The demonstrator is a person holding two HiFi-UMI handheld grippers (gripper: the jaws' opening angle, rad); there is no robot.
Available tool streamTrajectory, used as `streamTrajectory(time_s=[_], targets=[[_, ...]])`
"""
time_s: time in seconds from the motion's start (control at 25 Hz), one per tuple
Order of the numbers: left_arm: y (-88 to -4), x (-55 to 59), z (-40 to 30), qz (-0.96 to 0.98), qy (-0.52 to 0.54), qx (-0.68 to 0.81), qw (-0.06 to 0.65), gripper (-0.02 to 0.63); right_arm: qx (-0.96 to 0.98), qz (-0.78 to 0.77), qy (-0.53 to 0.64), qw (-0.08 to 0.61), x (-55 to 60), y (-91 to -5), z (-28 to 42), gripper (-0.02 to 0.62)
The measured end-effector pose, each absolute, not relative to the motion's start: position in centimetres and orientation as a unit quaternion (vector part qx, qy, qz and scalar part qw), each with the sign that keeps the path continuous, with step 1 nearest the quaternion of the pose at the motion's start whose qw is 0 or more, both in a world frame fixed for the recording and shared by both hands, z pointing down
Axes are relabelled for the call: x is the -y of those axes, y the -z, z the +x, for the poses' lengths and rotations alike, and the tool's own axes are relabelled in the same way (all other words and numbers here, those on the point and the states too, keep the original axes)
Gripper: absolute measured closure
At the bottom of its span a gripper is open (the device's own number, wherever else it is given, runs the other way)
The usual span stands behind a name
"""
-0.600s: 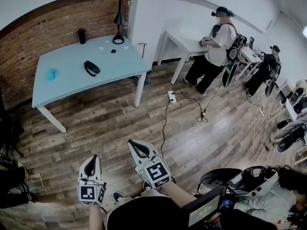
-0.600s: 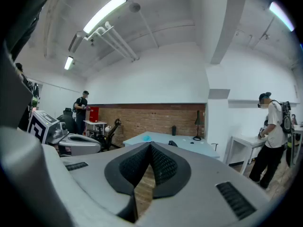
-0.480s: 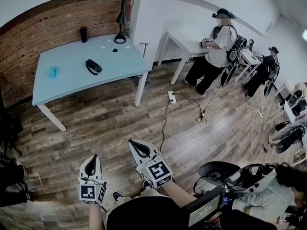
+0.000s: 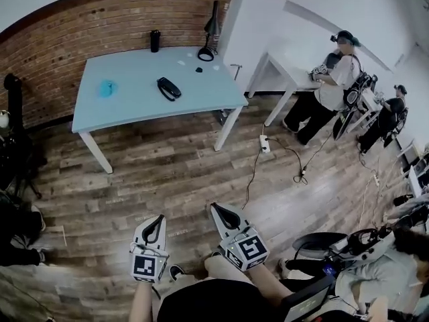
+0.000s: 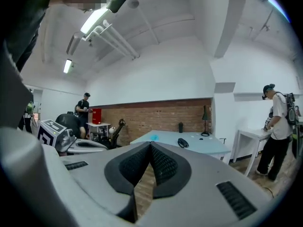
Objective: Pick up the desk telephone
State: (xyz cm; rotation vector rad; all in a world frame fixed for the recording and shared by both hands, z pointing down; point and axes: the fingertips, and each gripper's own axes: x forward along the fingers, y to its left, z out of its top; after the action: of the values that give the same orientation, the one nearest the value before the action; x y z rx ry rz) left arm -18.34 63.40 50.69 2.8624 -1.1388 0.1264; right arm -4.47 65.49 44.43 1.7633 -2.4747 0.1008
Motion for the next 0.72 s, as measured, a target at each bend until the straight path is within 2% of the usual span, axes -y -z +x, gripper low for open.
streamTrajectory(time_s=[0.36,0.72], targets=[[-53.3,-59.0,-18.2,0.924,-0.074,0.373,0.05,0.581,0.808,0.582,-0.079,0.046,-59.5,-48.5,-2.9,0.579],[-51.4,-52.3,-13.9,0.916,-0.104,0.385,0.036,0.581,0.793,0.594,-0.135,0.02,-50.4,-49.9,3.2,0.579]])
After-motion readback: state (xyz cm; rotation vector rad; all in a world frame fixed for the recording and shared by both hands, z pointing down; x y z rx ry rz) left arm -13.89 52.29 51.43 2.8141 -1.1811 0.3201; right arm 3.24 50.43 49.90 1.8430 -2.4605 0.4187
